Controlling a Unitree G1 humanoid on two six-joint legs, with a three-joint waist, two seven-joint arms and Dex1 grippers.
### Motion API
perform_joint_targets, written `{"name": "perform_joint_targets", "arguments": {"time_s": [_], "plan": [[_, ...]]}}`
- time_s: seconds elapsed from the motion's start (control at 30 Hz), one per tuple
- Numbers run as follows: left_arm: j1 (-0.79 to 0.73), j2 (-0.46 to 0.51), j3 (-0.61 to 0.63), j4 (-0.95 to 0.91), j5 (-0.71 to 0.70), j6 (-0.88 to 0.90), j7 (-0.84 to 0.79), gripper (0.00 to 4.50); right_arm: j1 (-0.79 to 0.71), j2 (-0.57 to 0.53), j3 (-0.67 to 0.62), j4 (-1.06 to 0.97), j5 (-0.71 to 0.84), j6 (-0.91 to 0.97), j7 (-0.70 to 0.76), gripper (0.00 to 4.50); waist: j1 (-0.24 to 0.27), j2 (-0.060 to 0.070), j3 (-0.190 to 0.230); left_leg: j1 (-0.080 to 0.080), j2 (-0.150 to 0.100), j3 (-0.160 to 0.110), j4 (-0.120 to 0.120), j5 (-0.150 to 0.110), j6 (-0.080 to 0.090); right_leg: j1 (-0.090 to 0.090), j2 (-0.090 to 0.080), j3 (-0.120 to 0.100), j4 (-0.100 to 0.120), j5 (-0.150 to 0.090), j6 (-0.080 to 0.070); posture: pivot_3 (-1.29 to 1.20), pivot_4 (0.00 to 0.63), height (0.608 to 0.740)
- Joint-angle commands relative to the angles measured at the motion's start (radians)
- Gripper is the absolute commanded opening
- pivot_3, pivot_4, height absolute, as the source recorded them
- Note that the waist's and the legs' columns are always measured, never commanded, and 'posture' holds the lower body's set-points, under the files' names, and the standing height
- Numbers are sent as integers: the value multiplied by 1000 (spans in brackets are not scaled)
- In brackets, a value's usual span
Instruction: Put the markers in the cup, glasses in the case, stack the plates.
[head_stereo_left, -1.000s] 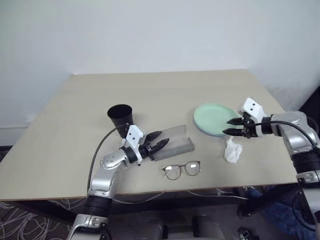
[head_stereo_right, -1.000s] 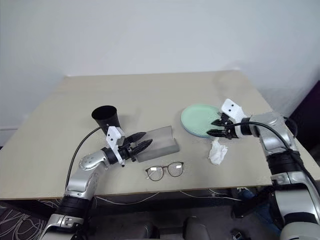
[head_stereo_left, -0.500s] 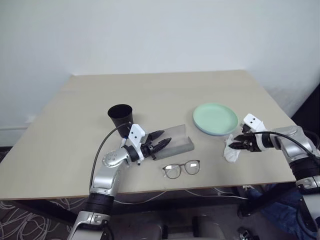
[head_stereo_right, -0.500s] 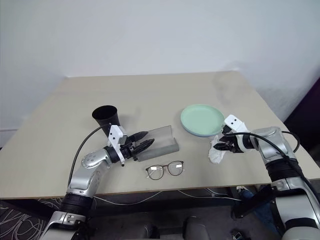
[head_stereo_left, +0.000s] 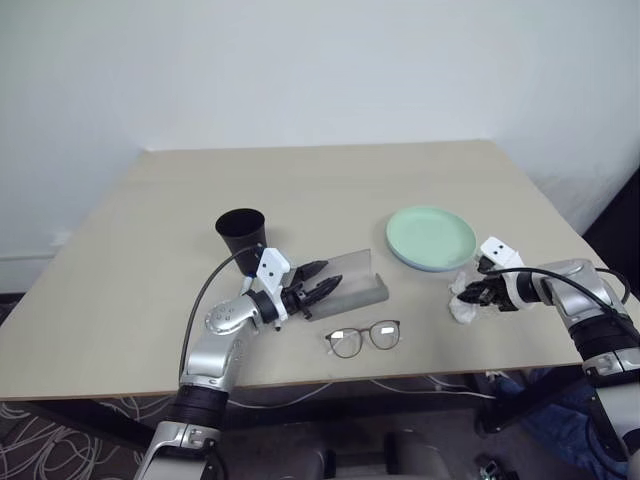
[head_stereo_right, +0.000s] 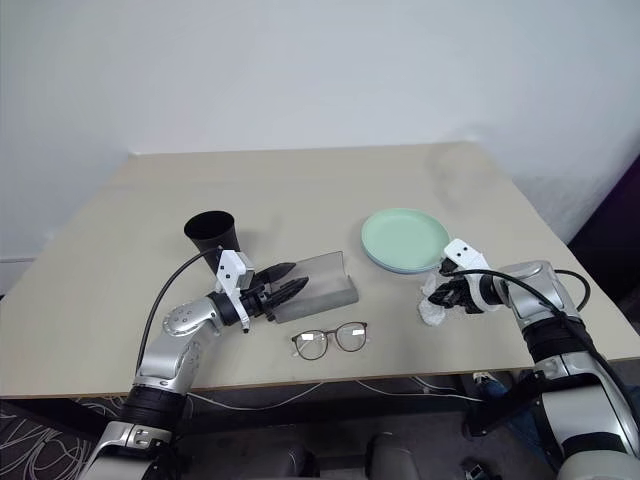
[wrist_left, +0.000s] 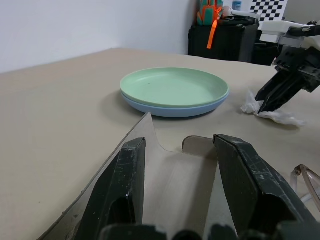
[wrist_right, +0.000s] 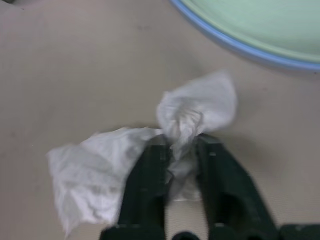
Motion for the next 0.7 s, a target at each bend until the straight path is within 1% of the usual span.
{"name": "perform_joint_targets", "arguments": {"time_s": [0.03, 0.13, 0.27, 0.33, 0.43, 0.53, 0.7], "plan": [[-10, 0, 6, -34, 3, -19, 3, 2235, -15, -27, -25, -62, 23, 3, 24, 19, 0, 0, 0, 0, 0, 0, 0, 0, 0, 0, 0, 0, 0, 0, 0, 0, 0, 740], [-10, -1, 5, -33, 3, -20, 2, 2235, -17, -36, -40, -97, 37, -19, 35, 19, 1, 0, 0, 0, 0, 0, 0, 0, 0, 0, 0, 0, 0, 0, 0, 0, 0, 740], [-10, 2, 7, -32, 2, -20, -1, 2235, -42, -55, -86, -184, 96, -62, 83, 19, 0, 0, 0, 0, 0, 0, 0, 0, 0, 0, 0, 0, 0, 0, 0, 0, 0, 740], [-11, 3, 7, -32, 1, -18, -3, 2235, -73, -50, -100, -189, 101, -83, 69, 19, -1, 0, 0, 0, 0, 0, 0, 0, 0, 0, 0, 0, 0, 0, 0, 0, 0, 740], [-16, 0, 2, -34, -7, -8, -14, 2235, -158, -10, -96, -94, 61, -153, -18, 19, -1, 0, 0, 0, 0, 0, 0, 0, 0, 0, 0, 0, 0, 0, 0, 0, 0, 740], [-20, 5, -15, -47, -11, 5, -42, 2235, -230, 33, -66, 37, 18, -252, -67, 19, 0, 0, 0, 0, 1, 1, 0, 0, 0, 0, 0, 0, 0, 0, 0, 0, 0, 740], [-20, 13, -23, -56, -11, 19, -66, 2235, -352, 120, -58, 314, -36, -398, -154, 19, -1, 0, 0, 0, 0, 0, -1, 0, 0, -1, 0, 0, 0, 0, 0, 0, 0, 740]]}}
